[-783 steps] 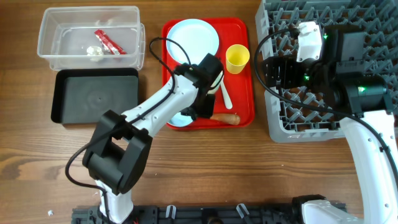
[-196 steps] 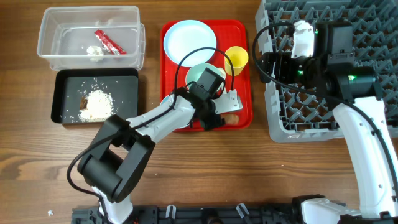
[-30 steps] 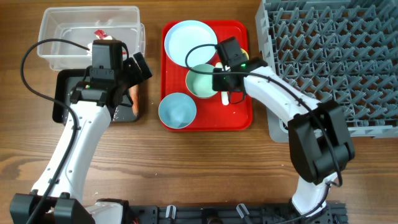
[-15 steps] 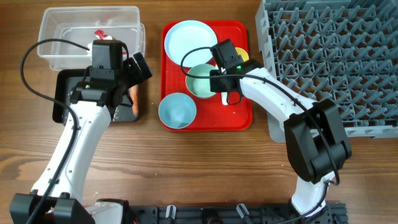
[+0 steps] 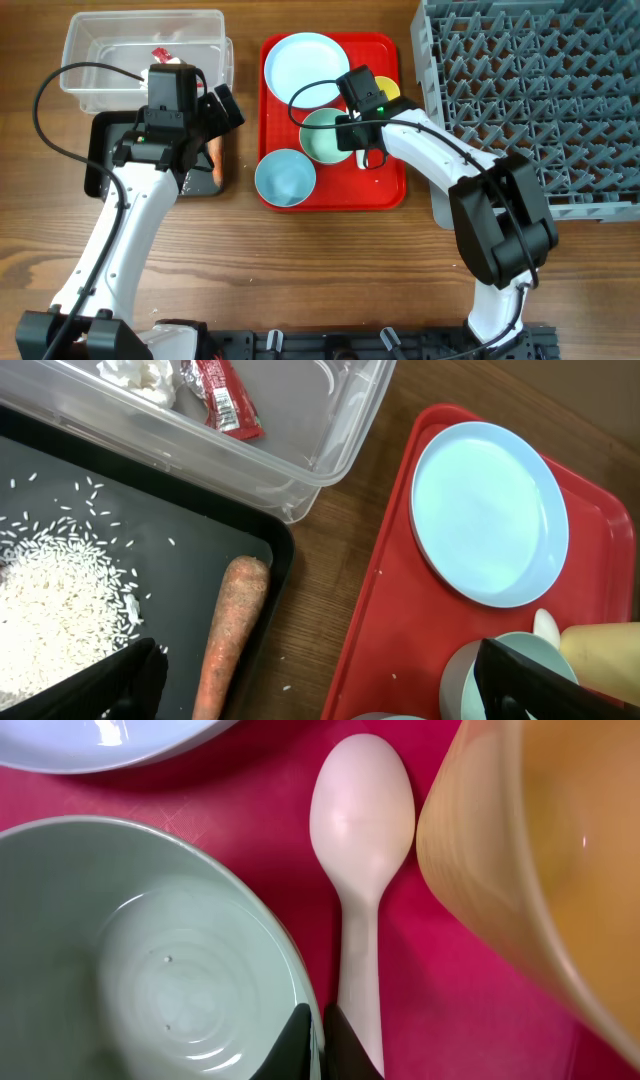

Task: Sort waste into correct bins and load items into the dishwasher rack
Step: 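Grasp the green bowl rim with right gripper and lift it, then carry the green bowl into the grey rack and open right gripper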

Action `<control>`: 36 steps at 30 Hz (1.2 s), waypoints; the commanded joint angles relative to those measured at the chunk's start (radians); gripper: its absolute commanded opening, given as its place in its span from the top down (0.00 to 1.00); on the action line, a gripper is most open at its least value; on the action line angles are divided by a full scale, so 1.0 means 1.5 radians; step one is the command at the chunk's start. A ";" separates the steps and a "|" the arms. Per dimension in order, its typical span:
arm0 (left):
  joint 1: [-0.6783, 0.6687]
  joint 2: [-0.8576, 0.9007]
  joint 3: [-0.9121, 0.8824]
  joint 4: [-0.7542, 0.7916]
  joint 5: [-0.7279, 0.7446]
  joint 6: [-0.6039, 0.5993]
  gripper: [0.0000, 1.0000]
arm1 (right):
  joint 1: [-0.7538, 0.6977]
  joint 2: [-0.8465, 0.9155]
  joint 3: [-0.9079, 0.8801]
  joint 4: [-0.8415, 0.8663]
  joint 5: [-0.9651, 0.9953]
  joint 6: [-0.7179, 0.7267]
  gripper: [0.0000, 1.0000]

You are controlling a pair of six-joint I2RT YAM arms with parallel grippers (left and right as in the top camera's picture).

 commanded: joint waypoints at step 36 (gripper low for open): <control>0.002 0.004 0.001 0.002 -0.009 -0.011 0.00 | -0.188 -0.167 0.010 0.516 0.562 -1.010 0.96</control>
